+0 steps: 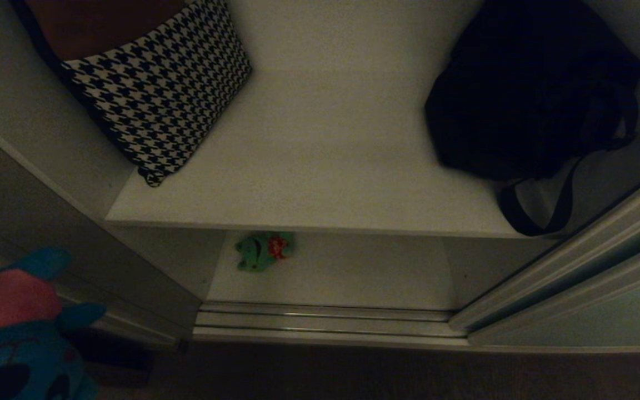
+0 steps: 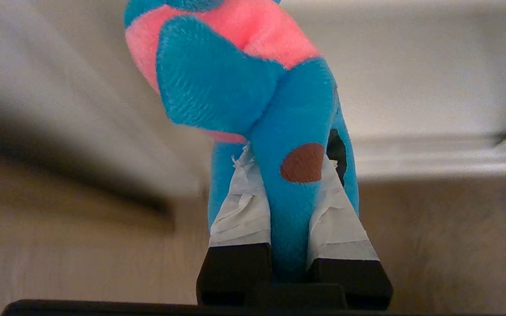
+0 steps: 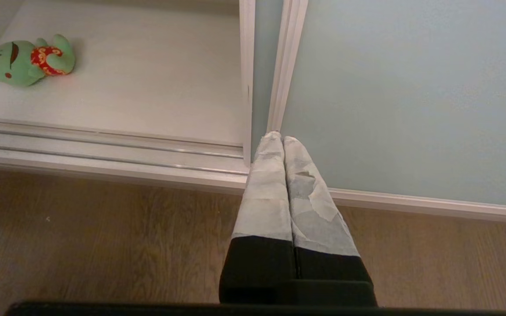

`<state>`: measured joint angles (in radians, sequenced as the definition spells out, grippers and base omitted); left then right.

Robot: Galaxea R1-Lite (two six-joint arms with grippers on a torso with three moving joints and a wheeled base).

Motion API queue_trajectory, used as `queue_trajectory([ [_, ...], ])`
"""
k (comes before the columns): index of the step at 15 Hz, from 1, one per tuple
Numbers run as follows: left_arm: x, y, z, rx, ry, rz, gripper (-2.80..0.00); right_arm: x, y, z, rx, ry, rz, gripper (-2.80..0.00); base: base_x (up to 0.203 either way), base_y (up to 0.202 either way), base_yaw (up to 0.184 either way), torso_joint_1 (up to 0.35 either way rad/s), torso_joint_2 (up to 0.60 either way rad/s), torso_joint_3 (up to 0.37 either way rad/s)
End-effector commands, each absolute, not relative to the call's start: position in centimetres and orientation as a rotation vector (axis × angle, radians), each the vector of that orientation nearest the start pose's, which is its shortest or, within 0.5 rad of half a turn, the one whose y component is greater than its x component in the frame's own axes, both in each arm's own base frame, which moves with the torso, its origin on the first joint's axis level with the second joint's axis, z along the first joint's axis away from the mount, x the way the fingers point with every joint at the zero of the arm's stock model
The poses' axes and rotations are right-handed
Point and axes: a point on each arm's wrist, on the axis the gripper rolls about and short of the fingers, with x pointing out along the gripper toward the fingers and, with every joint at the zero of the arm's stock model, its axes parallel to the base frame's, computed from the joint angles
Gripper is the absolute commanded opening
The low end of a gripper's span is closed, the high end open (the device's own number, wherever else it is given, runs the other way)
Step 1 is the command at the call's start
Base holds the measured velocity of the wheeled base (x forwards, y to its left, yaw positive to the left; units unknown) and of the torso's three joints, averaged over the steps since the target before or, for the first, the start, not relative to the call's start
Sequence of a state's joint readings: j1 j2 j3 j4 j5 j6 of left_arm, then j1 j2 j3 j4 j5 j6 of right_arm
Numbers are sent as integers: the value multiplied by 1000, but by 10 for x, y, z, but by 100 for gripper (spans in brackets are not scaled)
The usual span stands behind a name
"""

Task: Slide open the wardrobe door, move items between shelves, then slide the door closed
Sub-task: Place the blue doll on the lower shelf

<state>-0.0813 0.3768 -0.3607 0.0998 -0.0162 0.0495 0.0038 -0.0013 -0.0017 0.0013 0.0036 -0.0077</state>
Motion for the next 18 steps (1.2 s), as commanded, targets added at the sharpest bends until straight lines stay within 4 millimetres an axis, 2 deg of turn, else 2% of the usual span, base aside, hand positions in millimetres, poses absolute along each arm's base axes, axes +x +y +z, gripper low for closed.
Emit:
queue_trajectory([
  [1,-14,0,132,42,101,-65,-280,-23,0,76,-8,-2,8,-280,0,0,0,0,0,0],
  [5,-26,-1,95,35,39,-63,-280,-23,0,76,-9,-2,9,-280,0,0,0,0,0,0],
  [7,-29,-2,85,31,34,-99,-280,-23,0,76,-8,-3,8,-280,0,0,0,0,0,0],
  [14,-29,-2,85,27,17,-92,-280,-23,0,76,-8,-2,8,-280,0,0,0,0,0,0],
  [18,-23,0,76,47,-5,-2,-280,-23,0,76,-8,-2,9,-280,0,0,0,0,0,0],
])
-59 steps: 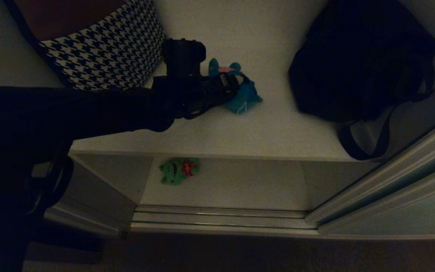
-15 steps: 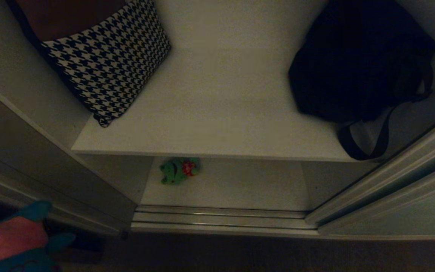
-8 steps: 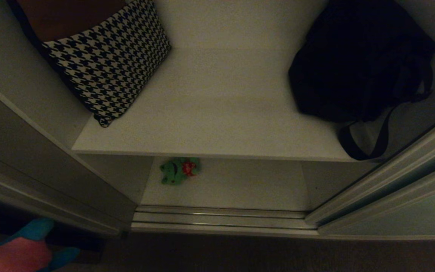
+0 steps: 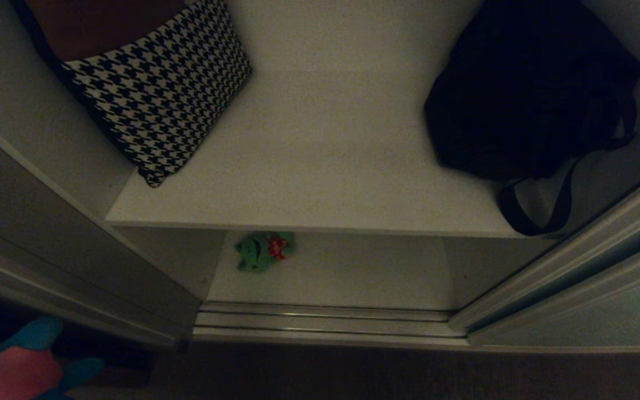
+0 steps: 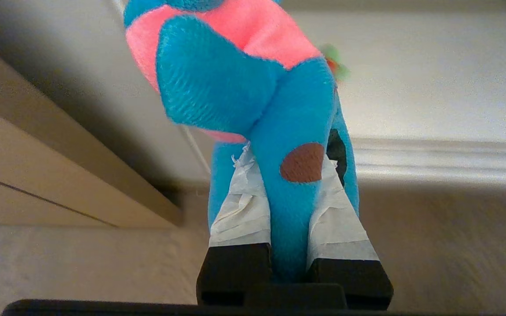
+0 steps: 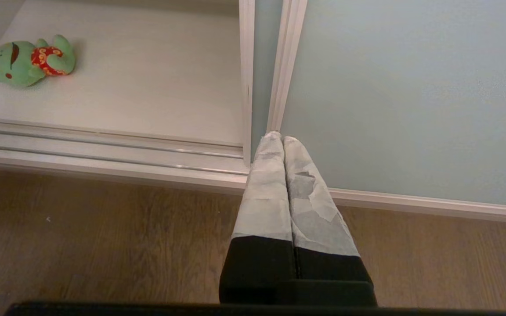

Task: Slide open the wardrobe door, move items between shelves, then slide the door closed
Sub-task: Place the blue doll on the lower shelf

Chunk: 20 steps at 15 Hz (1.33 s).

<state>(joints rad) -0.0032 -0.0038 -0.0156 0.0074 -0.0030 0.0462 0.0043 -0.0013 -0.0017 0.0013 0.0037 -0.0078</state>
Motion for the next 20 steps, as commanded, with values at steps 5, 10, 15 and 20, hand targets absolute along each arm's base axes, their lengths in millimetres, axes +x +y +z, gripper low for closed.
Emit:
queue_trajectory([
  [5,-23,0,75,72,-2,-14,-280,-23,0,76,-9,-2,8,-280,0,0,0,0,0,0],
  [10,-23,0,75,69,1,-12,-280,-23,0,76,-8,-2,9,-280,-145,0,0,1,2,1],
  [15,-23,0,75,69,0,-12,-280,-23,0,76,-9,-2,9,-280,-197,0,0,4,1,2],
  [20,-23,0,76,23,-3,-6,-280,-23,0,76,-8,-2,9,-280,-120,0,-1,-1,1,2],
])
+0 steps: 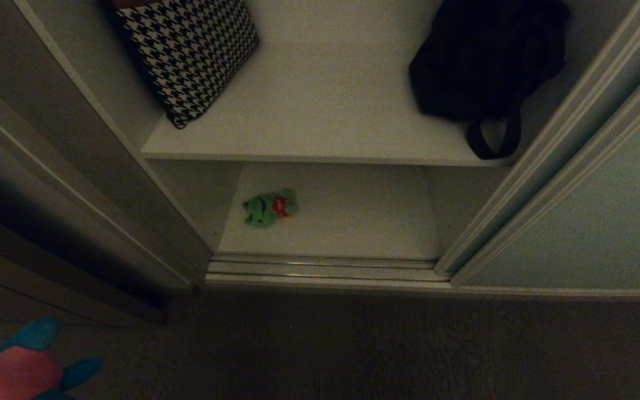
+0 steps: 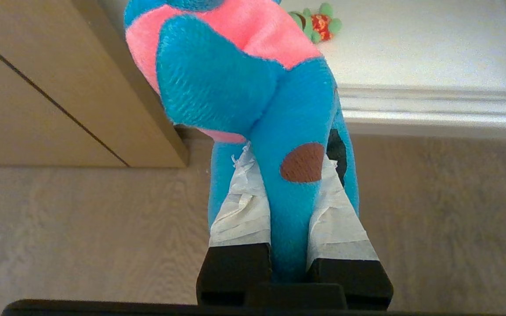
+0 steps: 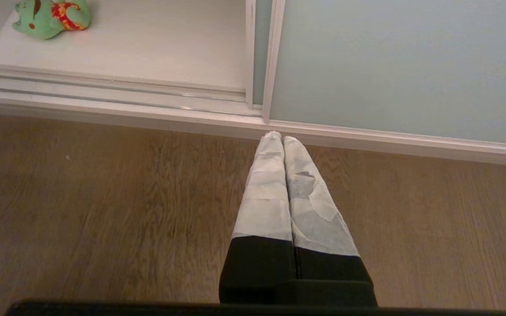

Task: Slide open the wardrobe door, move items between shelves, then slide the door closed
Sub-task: Place the blue doll on the lower shelf

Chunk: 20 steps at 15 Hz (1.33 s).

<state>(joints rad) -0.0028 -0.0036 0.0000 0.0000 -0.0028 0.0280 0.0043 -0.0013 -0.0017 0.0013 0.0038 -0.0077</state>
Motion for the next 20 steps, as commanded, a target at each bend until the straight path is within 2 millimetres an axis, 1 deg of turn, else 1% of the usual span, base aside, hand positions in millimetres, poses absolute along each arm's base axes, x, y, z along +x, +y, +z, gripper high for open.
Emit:
queue_trajectory([
  [1,-23,0,76,15,-4,-3,-280,-23,0,76,-9,-2,8,-280,0,0,0,0,0,0],
  [7,-23,0,76,17,-5,-3,-280,-23,0,76,-8,-2,8,-280,0,0,0,0,1,-26],
  [20,-23,0,76,12,-6,-3,-280,-23,0,76,-8,-2,9,-280,0,0,0,3,2,-191],
])
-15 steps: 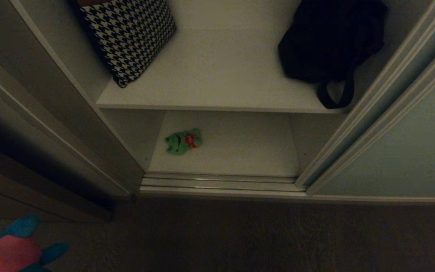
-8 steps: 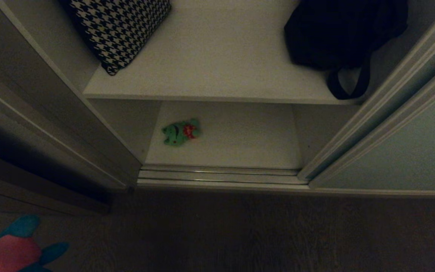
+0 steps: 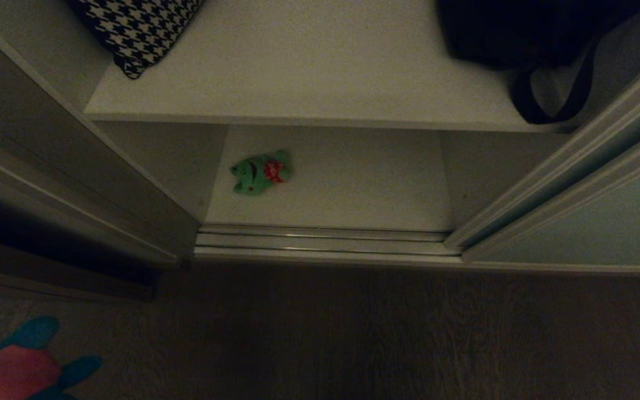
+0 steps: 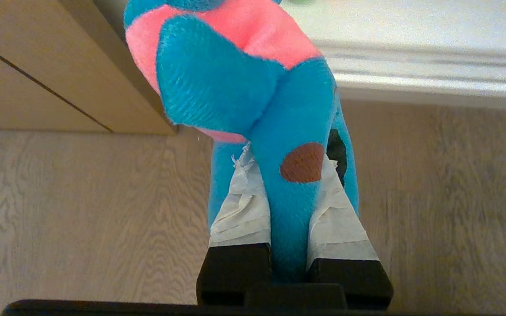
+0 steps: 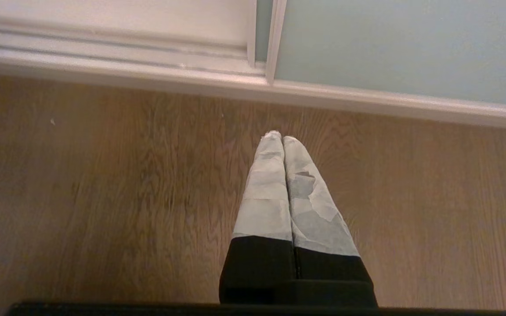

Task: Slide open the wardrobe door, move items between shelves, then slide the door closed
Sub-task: Place the blue doll on the lower shelf

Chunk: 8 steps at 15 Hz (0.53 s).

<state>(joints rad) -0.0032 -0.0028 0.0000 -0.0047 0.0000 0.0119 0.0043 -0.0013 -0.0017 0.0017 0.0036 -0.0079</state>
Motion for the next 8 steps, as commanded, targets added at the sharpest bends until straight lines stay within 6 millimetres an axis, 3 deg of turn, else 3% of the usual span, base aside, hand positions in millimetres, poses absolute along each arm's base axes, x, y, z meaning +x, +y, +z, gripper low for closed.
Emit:
queue_trajectory([
  [1,-23,0,76,12,-6,-3,-280,-23,0,76,-9,-2,8,-280,0,0,0,4,6,-193],
  [8,-23,0,76,12,-5,-5,-280,-23,0,76,-9,-2,8,-280,0,0,0,1,2,-197],
])
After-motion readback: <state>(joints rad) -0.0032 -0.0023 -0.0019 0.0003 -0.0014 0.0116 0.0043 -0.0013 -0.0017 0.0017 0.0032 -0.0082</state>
